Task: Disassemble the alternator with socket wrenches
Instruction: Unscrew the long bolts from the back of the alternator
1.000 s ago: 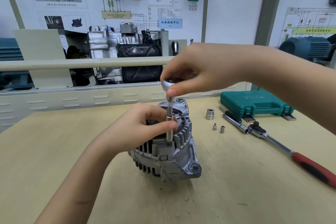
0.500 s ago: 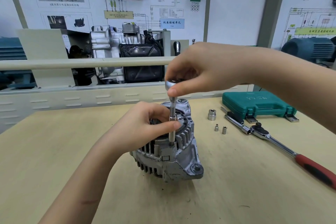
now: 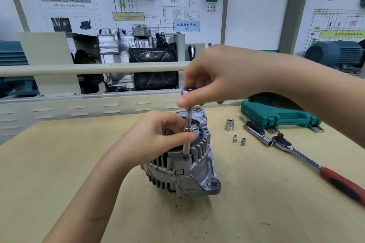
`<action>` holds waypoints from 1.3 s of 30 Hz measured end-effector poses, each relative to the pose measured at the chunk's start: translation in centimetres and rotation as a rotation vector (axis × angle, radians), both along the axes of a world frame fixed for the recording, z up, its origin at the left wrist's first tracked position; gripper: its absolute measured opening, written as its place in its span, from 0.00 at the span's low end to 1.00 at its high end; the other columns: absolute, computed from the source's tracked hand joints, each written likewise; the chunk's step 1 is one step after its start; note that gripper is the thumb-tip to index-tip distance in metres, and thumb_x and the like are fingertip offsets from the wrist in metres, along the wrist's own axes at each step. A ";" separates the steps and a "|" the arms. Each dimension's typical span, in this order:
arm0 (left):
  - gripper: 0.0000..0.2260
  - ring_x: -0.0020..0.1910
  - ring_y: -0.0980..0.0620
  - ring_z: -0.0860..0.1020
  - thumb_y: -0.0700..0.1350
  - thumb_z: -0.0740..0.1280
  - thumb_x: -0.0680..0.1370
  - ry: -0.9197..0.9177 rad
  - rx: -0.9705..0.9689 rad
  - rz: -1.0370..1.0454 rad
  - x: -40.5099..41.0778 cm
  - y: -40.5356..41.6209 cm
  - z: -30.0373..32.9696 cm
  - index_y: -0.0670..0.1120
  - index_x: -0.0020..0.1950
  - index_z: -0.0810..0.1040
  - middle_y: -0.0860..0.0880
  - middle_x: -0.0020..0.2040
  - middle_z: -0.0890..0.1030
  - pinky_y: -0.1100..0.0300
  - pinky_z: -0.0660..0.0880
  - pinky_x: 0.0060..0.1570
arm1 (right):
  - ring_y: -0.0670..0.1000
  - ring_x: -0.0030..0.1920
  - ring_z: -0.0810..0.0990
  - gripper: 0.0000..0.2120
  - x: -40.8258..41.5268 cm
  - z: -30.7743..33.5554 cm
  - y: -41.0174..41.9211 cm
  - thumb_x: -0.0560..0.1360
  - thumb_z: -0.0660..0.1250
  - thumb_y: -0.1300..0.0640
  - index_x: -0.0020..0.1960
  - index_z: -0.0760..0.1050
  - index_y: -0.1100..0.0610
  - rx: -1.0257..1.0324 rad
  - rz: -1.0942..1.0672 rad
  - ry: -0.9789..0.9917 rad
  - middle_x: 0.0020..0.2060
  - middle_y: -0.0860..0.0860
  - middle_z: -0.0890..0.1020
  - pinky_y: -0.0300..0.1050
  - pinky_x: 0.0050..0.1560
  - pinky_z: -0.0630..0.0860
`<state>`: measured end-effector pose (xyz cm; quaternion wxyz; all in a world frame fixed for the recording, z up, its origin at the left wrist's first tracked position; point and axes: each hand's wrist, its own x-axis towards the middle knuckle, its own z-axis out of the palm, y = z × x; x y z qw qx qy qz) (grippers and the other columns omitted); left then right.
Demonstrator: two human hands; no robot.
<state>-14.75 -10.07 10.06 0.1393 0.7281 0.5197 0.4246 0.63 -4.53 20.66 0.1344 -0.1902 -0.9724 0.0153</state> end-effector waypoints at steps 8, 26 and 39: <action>0.11 0.44 0.61 0.80 0.57 0.65 0.67 0.013 -0.090 -0.050 0.0 -0.1 0.3 0.53 0.43 0.82 0.57 0.43 0.84 0.68 0.74 0.47 | 0.43 0.32 0.71 0.10 0.1 0.0 0.3 0.74 0.64 0.51 0.50 0.79 0.56 0.008 0.075 -0.058 0.35 0.49 0.77 0.36 0.36 0.68; 0.16 0.45 0.61 0.80 0.61 0.64 0.65 0.043 -0.099 -0.033 0.2 -0.5 0.5 0.53 0.42 0.82 0.58 0.44 0.83 0.66 0.74 0.48 | 0.44 0.36 0.73 0.12 -0.1 -0.1 -0.1 0.74 0.64 0.50 0.52 0.79 0.55 0.048 0.044 -0.055 0.40 0.49 0.80 0.37 0.39 0.70; 0.24 0.33 0.54 0.77 0.63 0.65 0.62 0.054 -0.015 0.055 0.4 -0.1 0.0 0.41 0.37 0.81 0.46 0.35 0.81 0.66 0.69 0.33 | 0.37 0.29 0.70 0.14 -0.3 -0.4 -0.5 0.70 0.67 0.44 0.51 0.78 0.51 0.076 0.051 0.016 0.26 0.43 0.72 0.28 0.32 0.66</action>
